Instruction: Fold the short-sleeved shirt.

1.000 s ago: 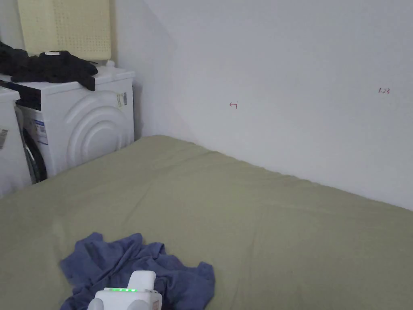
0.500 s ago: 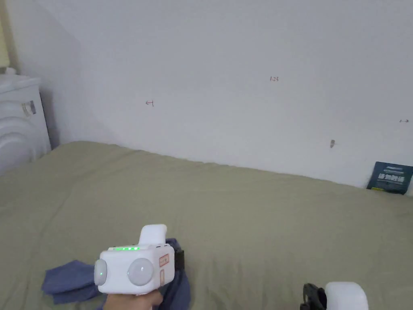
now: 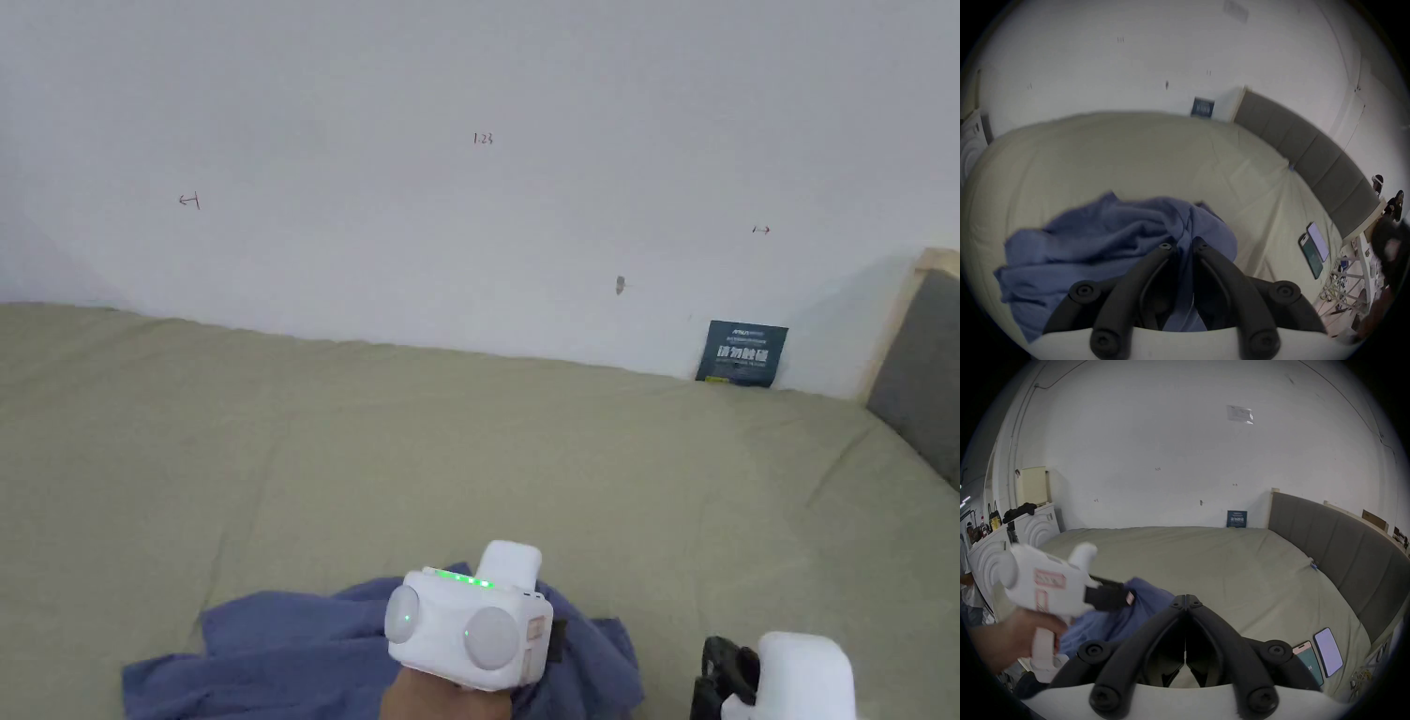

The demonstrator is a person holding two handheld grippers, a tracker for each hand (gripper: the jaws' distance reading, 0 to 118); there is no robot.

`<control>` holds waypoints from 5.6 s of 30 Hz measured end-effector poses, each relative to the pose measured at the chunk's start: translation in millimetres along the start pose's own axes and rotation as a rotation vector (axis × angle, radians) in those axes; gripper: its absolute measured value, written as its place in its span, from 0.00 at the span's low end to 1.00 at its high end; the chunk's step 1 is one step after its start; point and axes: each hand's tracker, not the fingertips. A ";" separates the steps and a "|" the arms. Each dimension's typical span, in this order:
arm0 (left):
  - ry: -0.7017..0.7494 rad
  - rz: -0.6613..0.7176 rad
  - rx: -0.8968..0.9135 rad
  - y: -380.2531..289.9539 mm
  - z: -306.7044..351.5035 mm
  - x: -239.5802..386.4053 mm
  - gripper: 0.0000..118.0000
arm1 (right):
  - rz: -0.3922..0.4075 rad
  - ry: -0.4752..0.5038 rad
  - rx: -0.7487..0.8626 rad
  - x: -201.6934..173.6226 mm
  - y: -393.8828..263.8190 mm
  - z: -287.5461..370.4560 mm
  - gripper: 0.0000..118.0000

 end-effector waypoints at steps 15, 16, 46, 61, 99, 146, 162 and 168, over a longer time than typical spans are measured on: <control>0.084 -0.115 0.281 -53.2 135.3 -28.5 0.99 | 0.026 0.064 -0.028 -22.5 -19.1 -16.2 0.00; 0.115 -0.107 0.292 -61.7 153.4 -39.0 0.99 | 0.029 0.072 -0.027 -30.1 -20.2 -14.6 0.00; 0.500 0.079 -0.024 -92.6 92.2 -343.1 0.96 | 0.100 0.071 -0.111 -97.2 -21.8 -38.5 0.00; 0.401 0.077 -0.005 -94.9 110.3 -314.9 0.00 | 0.195 -0.048 -0.252 -9.7 -39.5 -96.6 0.01; 0.372 0.332 0.286 -10.9 256.8 -308.0 0.00 | -0.008 0.063 -0.249 55.9 140.7 -148.3 0.04; 0.397 0.326 0.539 75.7 321.8 -276.6 0.00 | -0.090 0.001 -0.087 85.8 214.9 -95.8 0.04; 0.441 0.339 0.030 -268.2 262.3 -272.7 0.00 | 0.087 -0.057 -0.477 103.9 -145.0 -16.2 0.04; 0.413 0.362 0.142 -267.9 277.8 -271.3 0.98 | 0.024 -0.078 -0.426 108.4 -136.8 -4.7 1.00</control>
